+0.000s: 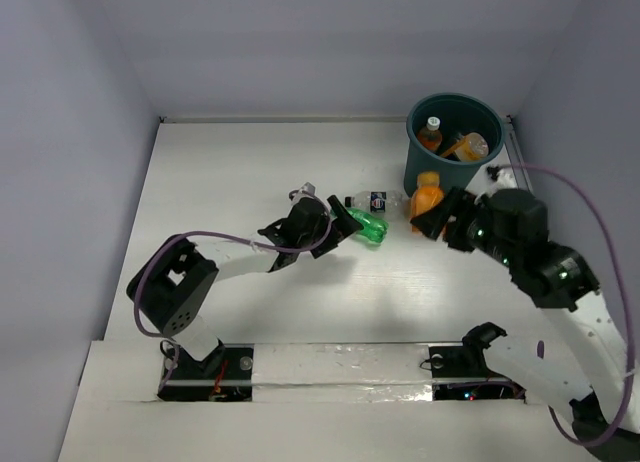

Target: Put the plastic bottles in the bin

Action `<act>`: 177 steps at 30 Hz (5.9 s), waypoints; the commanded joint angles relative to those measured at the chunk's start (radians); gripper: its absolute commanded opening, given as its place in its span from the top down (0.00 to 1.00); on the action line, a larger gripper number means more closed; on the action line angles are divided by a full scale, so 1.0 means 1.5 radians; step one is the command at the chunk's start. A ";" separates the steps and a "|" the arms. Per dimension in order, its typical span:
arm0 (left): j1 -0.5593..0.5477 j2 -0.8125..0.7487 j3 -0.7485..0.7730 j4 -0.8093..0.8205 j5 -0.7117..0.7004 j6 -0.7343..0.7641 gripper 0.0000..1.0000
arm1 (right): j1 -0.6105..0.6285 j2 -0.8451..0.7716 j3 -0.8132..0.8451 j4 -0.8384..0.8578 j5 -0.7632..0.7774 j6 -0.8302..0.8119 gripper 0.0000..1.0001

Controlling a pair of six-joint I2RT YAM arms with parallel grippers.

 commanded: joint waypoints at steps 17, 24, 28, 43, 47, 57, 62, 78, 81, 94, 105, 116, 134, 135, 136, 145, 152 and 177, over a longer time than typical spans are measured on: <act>0.033 0.113 0.091 -0.006 -0.050 -0.036 0.01 | -0.221 0.474 0.516 0.030 0.099 -0.276 0.47; 0.039 0.144 0.115 -0.004 -0.037 -0.025 0.01 | -0.244 0.532 0.523 0.005 0.111 -0.287 0.26; 0.039 0.148 0.122 0.001 -0.040 -0.019 0.01 | -0.244 0.514 0.513 0.017 0.114 -0.288 0.06; 0.045 0.218 0.211 -0.065 -0.059 -0.001 0.01 | -0.221 0.299 0.328 0.105 -0.068 -0.257 0.18; 0.045 0.237 0.234 -0.081 -0.064 0.000 0.01 | -0.177 0.267 0.257 0.101 -0.076 -0.258 0.08; 0.045 0.232 0.226 -0.094 -0.096 0.013 0.26 | -0.082 0.219 0.110 0.134 -0.083 -0.238 0.06; 0.045 0.209 0.187 -0.088 -0.109 0.040 0.53 | -0.076 0.223 0.057 0.139 -0.074 -0.248 0.05; 0.045 -0.038 0.132 -0.153 -0.145 0.216 0.80 | -0.076 0.298 0.044 0.115 0.015 -0.295 0.31; 0.045 -0.099 0.141 -0.177 -0.141 0.240 0.80 | -0.076 0.350 0.066 0.124 0.007 -0.322 0.29; 0.084 -0.357 0.177 -0.352 -0.119 0.299 0.80 | -0.045 0.593 0.295 0.087 -0.133 -0.563 0.09; 0.142 -0.447 0.301 -0.501 -0.100 0.317 0.80 | 0.000 0.779 0.445 0.027 0.004 -0.668 0.06; 0.176 -0.446 0.387 -0.588 -0.064 0.350 0.80 | 0.000 0.901 0.493 0.001 0.044 -0.703 0.00; 0.176 -0.429 0.444 -0.539 -0.042 0.348 0.80 | 0.034 0.864 0.455 0.085 -0.106 -0.503 0.48; 0.176 -0.428 0.450 -0.535 -0.038 0.348 0.79 | 0.034 0.847 0.455 0.096 -0.107 -0.483 0.49; 0.176 -0.425 0.452 -0.526 -0.035 0.347 0.79 | 0.034 0.805 0.455 0.108 -0.112 -0.464 0.49; 0.176 -0.418 0.436 -0.461 -0.005 0.333 0.79 | -0.049 0.586 0.569 0.130 -0.013 -0.373 0.49; 0.176 -0.412 0.438 -0.443 -0.007 0.343 0.79 | -0.213 0.515 0.540 0.144 0.060 -0.331 0.49; 0.176 -0.339 0.426 -0.369 0.033 0.347 0.80 | -0.327 0.680 0.584 0.227 0.214 -0.241 0.21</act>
